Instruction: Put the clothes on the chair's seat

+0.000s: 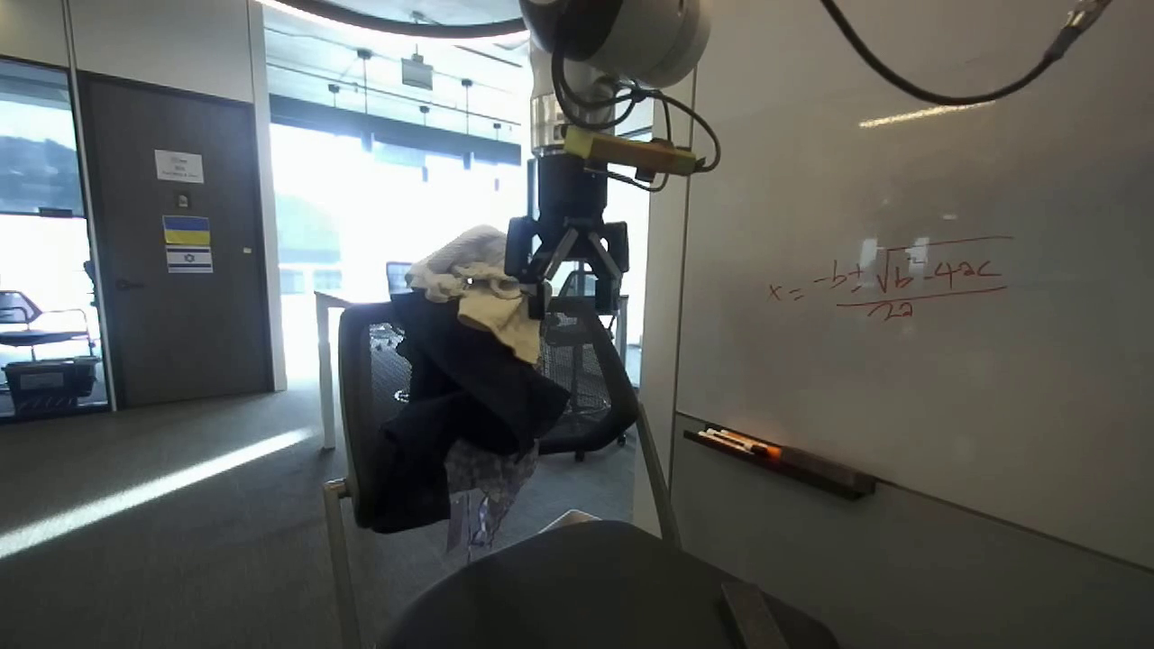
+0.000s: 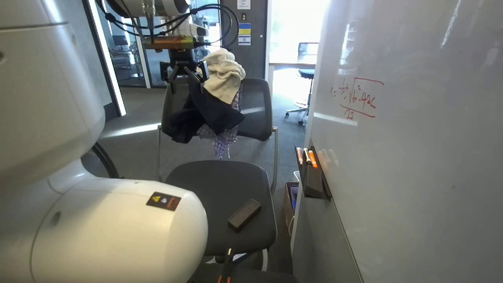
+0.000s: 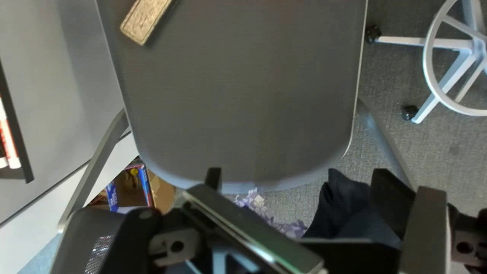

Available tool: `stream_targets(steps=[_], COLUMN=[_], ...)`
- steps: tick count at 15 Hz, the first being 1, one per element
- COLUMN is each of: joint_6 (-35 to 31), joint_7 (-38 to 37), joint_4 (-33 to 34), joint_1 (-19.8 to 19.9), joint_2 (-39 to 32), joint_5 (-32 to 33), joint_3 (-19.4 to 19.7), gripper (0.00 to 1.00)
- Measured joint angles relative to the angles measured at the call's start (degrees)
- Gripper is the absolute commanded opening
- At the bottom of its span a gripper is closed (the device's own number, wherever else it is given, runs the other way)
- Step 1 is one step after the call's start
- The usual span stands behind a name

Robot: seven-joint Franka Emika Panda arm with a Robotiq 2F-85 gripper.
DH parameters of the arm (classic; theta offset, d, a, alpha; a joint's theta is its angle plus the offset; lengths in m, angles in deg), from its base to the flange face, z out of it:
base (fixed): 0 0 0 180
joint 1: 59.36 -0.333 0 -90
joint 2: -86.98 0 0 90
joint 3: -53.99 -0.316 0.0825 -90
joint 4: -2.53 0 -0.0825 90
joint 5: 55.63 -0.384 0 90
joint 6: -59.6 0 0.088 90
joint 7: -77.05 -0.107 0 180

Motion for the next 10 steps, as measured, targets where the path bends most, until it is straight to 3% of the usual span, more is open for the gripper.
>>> stream_targets(steps=[10], joint_6=[-0.91], joint_7=[-0.72], joint_4=[27.62], joint_1=[-0.13], joint_2=[-16.45], joint_5=[14.14], joint_3=[1.95], gripper=[1.00])
